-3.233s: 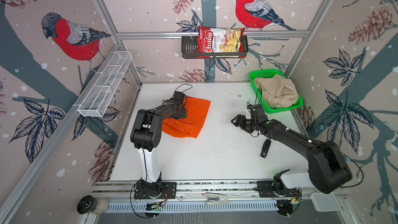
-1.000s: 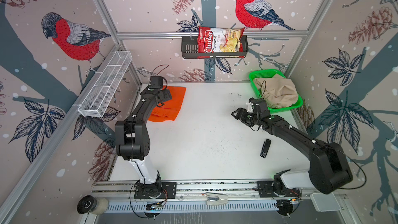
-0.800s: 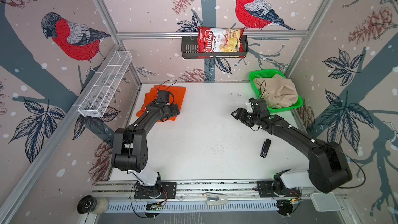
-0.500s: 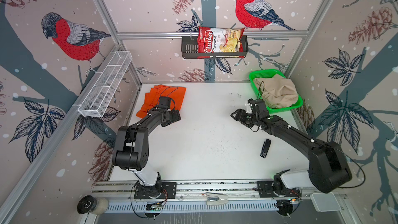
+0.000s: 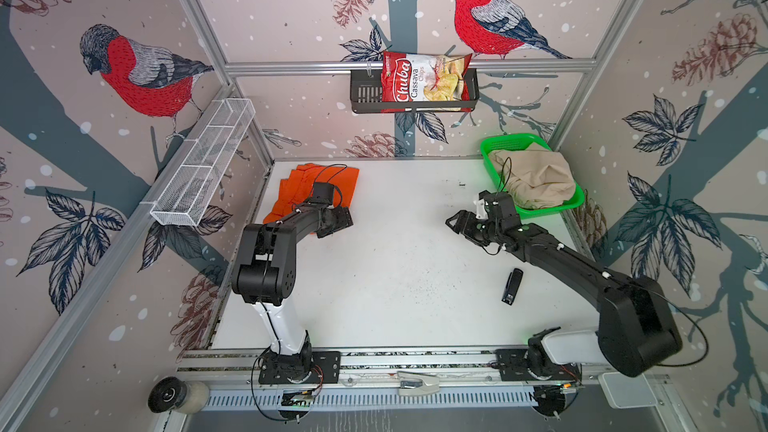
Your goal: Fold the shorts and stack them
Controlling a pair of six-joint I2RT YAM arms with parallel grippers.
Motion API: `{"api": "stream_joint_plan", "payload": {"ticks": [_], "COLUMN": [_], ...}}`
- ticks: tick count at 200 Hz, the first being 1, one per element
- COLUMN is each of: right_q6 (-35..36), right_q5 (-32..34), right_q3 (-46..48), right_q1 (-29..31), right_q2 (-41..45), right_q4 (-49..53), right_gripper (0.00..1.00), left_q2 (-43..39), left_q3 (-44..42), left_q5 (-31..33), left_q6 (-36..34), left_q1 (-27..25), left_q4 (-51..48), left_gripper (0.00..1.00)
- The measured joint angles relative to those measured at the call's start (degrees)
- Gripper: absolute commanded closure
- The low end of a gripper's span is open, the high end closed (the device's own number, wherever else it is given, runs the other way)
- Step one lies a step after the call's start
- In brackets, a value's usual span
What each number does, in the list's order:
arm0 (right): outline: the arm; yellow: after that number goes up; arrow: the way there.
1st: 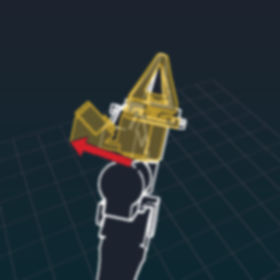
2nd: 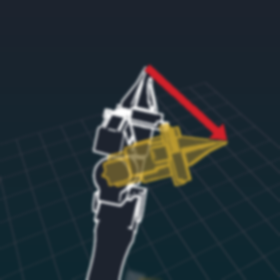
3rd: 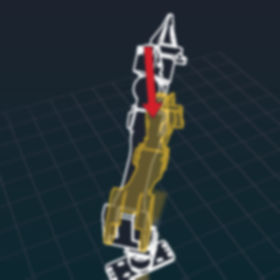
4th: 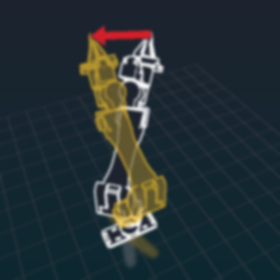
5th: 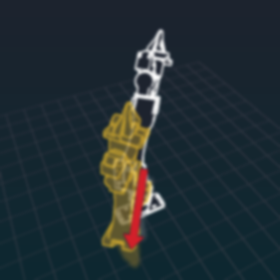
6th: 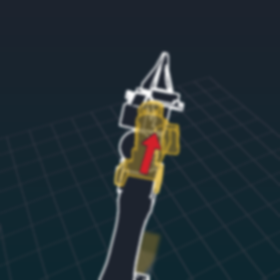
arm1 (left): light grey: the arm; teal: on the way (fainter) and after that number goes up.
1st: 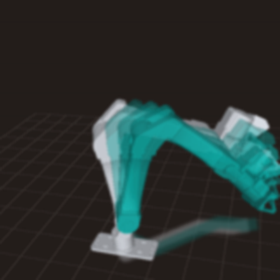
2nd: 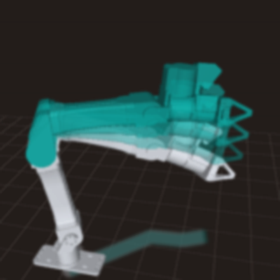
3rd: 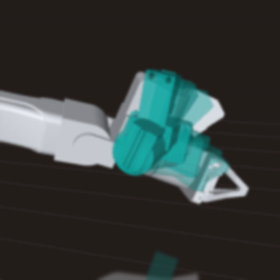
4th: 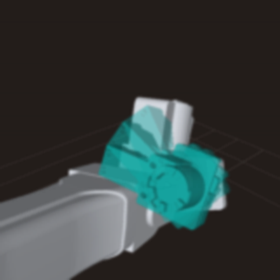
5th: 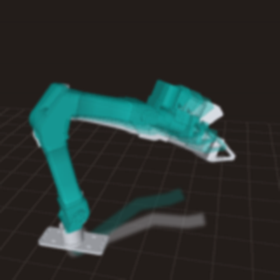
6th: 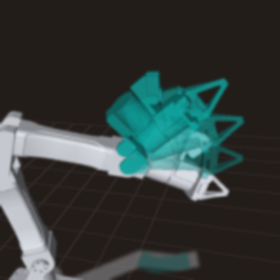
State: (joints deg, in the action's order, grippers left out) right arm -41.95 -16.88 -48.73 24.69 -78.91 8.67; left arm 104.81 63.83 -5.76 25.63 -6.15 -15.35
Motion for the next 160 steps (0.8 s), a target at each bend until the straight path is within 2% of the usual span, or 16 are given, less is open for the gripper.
{"api": "stream_joint_plan", "payload": {"ticks": [107,160], "right_q6": [0.0,0.0], "right_q5": [0.4,0.7], "right_q3": [0.2,0.3], "right_q1": [0.0,0.0], "right_q2": [0.4,1.6], "right_q4": [0.5,0.8], "right_gripper": [0.29,0.29], "left_q2": [5.5,1.6], "left_q3": [6.5,5.2], "left_q5": [1.3,1.4], "left_q6": [-1.2,-1.3], "left_q1": [0.0,0.0], "left_q4": [-0.2,-0.6], "left_gripper": [0.18,0.16]}}
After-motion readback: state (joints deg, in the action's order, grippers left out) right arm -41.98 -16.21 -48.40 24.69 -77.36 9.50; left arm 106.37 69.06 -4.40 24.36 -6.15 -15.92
